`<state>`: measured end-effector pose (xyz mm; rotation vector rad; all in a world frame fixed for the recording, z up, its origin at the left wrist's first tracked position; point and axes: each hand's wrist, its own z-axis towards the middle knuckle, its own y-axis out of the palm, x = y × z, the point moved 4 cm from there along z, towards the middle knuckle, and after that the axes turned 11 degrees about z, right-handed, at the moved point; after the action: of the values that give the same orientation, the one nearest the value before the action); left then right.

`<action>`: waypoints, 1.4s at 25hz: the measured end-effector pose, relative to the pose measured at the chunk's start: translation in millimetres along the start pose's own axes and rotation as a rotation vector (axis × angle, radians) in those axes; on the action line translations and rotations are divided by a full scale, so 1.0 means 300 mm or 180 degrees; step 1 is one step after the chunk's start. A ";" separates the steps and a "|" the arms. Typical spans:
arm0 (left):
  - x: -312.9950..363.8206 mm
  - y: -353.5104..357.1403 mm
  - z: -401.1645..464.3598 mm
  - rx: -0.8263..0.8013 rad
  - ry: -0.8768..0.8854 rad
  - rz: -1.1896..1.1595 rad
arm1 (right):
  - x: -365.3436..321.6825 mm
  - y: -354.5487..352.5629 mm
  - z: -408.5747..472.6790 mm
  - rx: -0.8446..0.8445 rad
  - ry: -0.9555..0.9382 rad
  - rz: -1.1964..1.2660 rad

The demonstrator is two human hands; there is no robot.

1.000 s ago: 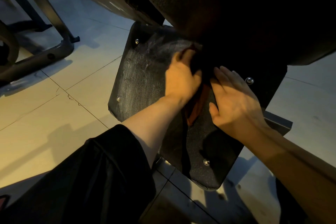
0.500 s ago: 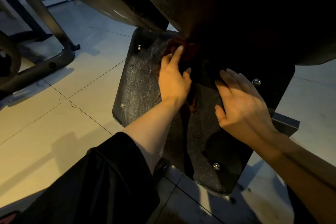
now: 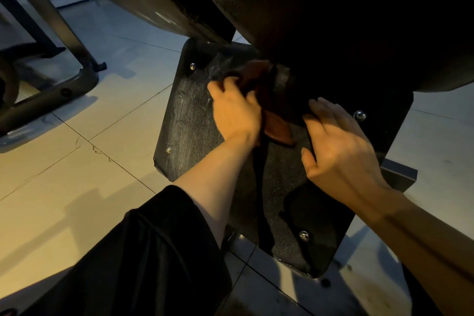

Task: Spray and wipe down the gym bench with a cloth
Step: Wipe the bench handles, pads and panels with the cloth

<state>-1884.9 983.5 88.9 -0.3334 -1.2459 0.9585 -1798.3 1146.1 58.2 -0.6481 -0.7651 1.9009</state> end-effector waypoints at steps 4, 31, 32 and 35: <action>0.062 0.014 -0.081 -0.0104 0.1286 -0.0041 | 0.007 0.010 0.003 -0.0031 -0.0047 -0.0127; -0.118 -0.021 0.081 0.0252 -0.0580 -0.0088 | -0.098 0.054 0.101 -0.0497 0.0754 -0.0282; -0.104 -0.022 0.058 0.0335 -0.0293 -0.0008 | -0.097 0.053 0.106 -0.0508 0.0759 -0.0329; -0.003 0.009 -0.006 0.0329 0.1289 -0.0016 | -0.108 0.067 0.135 -0.0469 0.0702 -0.0421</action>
<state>-1884.5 984.7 85.7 -0.4191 -0.8250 0.8942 -1825.5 1100.2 73.9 -0.8616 -0.7899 1.6321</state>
